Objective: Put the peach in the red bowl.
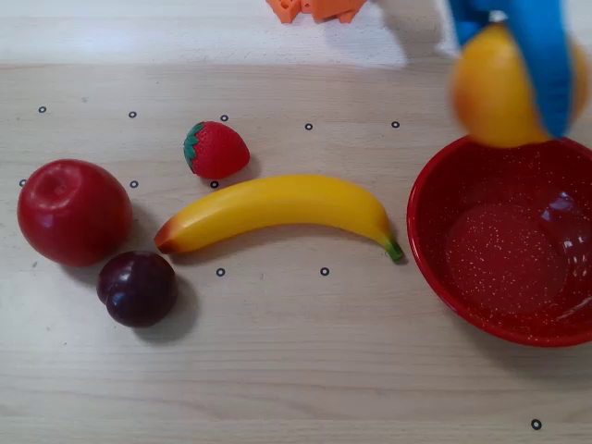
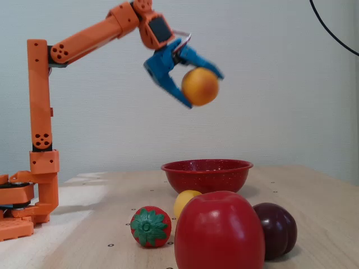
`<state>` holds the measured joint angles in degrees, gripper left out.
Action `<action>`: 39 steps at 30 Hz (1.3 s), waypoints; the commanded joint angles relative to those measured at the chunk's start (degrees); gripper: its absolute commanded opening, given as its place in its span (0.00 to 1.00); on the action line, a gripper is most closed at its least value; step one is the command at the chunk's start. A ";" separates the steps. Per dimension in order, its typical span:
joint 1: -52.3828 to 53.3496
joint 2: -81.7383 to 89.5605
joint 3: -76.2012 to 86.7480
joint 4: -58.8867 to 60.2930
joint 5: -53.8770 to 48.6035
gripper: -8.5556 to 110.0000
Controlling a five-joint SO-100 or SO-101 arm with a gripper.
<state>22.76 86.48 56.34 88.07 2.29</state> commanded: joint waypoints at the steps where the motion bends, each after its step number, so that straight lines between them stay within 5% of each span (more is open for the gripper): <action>1: 4.48 5.71 -0.62 -2.90 1.14 0.07; 14: 3.69 -11.95 6.33 -17.67 13.54 0.07; 23: 1.85 -14.77 9.32 -22.41 14.94 0.45; 29: 1.05 -14.50 9.58 -22.68 14.68 0.51; 31: 0.88 -13.89 9.05 -22.50 13.97 0.49; 37: -0.53 -7.56 5.80 -20.39 12.48 0.13; 39: -1.76 -3.78 7.38 -20.04 12.30 0.07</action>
<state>25.49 71.72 68.47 66.88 15.82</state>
